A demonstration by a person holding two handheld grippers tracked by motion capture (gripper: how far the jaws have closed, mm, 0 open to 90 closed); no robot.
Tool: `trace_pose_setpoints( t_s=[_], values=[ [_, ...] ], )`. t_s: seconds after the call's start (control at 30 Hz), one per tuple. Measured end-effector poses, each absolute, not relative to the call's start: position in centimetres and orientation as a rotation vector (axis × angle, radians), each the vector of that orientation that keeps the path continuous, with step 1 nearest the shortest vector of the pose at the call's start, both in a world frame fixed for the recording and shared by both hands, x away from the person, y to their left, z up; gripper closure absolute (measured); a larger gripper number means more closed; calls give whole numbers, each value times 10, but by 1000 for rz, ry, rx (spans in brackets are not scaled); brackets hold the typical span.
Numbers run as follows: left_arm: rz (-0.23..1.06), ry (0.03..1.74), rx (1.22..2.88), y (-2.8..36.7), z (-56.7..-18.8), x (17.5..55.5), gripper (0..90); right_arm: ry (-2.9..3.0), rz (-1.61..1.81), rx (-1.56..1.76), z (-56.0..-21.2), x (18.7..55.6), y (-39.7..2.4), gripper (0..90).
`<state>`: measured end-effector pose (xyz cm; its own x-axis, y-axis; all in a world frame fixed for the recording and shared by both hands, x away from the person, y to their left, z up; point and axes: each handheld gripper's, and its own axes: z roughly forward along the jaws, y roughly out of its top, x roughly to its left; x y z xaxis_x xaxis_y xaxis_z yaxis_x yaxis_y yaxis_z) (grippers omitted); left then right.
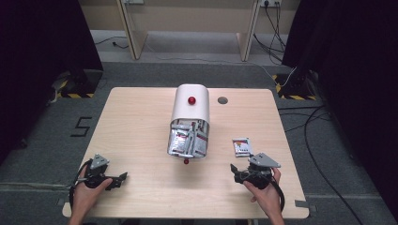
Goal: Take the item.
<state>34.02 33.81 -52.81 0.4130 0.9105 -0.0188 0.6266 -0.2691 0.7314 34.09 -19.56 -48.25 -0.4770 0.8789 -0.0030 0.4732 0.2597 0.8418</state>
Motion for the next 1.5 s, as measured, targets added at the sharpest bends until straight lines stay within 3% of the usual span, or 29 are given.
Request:
trace_pose_setpoints(
  t_s=[1.5],
  values=[
    [543,1300,2001,338,-528,340,0,2113,1061,1245,-517,288,-217,164]
  ],
)
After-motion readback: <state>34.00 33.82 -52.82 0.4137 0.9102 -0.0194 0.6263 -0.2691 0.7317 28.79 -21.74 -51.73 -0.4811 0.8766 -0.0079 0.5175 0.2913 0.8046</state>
